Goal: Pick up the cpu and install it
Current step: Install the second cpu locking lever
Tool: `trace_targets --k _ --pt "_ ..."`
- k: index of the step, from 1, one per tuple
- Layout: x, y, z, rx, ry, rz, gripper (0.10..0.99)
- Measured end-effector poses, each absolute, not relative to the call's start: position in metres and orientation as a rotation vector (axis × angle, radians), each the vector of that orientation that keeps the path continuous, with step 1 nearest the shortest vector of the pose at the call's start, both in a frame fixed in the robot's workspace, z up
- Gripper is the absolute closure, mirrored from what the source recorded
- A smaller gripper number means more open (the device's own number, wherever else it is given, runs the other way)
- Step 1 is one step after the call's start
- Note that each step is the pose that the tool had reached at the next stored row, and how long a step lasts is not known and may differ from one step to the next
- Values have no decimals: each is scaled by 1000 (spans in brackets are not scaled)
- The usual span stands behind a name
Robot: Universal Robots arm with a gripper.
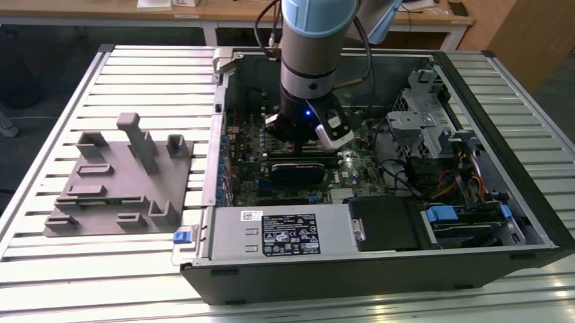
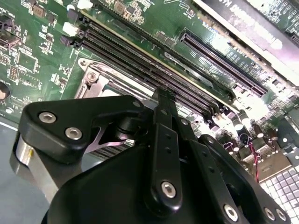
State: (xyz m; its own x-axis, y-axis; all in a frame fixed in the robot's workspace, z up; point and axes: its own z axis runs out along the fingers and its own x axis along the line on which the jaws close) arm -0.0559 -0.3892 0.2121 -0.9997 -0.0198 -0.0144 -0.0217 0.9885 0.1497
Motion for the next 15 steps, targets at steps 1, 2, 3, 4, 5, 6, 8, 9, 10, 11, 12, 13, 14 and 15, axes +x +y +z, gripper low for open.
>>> trace_targets --k 1,2,3,4,5,6,8,9,10,11,12,13,14,15 --pt "-57 -390 212 -32 3119 241 980" --pt "-58 -391 212 -32 3119 246 980" --pt "-59 -391 212 -32 3119 249 980" --pt "-60 -392 211 -32 3118 250 980" --pt "-61 -392 211 -32 3118 251 980" --pt "-62 -392 210 -33 3118 251 980" --pt "-65 -392 209 -32 3118 255 980" --pt "-66 -392 208 -32 3118 257 980" --pt "-66 -393 207 -32 3118 260 980" --pt "-66 -393 206 -32 3117 261 980" --pt "-67 -393 205 -32 3117 263 980" --pt "-67 -393 204 -32 3117 265 980" --pt "-68 -393 203 -32 3117 270 980" --pt "-69 -393 202 -32 3116 274 980"
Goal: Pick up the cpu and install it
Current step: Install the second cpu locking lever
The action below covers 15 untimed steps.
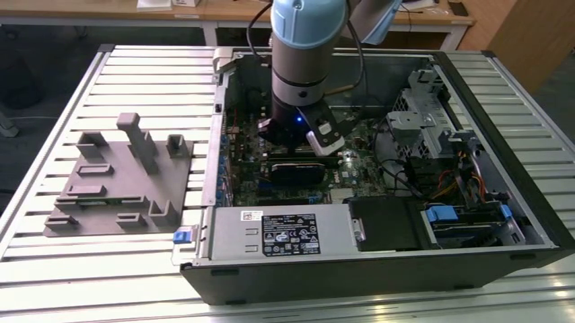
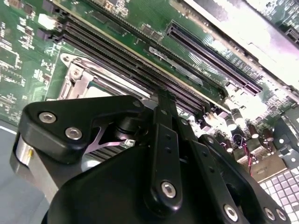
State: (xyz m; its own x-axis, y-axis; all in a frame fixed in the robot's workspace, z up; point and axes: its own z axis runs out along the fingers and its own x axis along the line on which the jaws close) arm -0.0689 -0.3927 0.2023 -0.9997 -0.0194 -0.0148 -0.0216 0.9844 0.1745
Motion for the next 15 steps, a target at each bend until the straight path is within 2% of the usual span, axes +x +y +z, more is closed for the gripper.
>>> trace_targets --k 6,15 --pt "-70 -393 197 -32 3115 291 980" --pt "-74 -393 195 -32 3106 369 980"
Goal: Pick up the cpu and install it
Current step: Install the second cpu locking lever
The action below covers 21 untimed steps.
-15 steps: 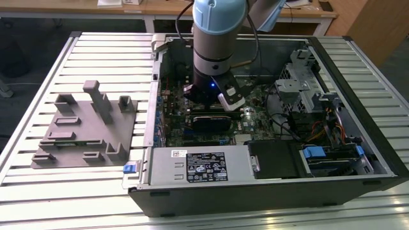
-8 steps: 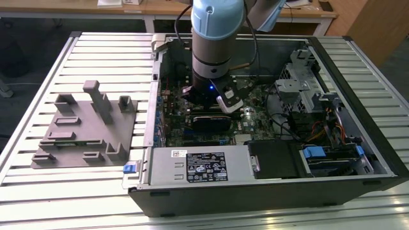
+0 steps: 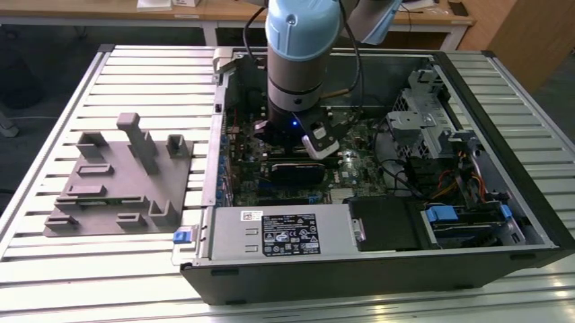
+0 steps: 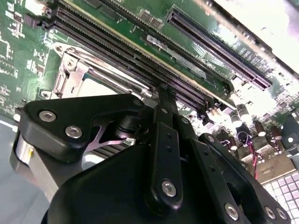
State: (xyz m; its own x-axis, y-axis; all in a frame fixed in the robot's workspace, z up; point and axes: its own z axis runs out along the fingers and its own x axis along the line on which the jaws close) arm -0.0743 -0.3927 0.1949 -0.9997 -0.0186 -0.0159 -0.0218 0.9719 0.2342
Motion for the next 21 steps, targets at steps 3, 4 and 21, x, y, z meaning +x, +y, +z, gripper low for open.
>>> trace_targets --k 3,4,21 --pt "-74 -393 195 -32 3105 373 980" --pt "-75 -393 195 -32 3105 372 980" --pt "-76 -393 191 -32 3104 369 980"
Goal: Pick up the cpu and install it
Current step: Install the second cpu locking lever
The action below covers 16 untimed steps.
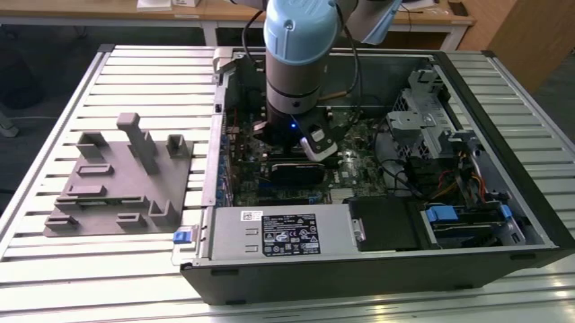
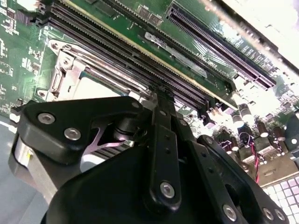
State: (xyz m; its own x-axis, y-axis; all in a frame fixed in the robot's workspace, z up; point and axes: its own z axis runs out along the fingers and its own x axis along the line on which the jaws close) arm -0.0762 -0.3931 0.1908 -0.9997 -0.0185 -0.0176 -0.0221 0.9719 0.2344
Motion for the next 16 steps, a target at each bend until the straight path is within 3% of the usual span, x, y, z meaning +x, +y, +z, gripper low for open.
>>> trace_targets --k 16 --pt "-80 -390 196 -32 3106 359 980"
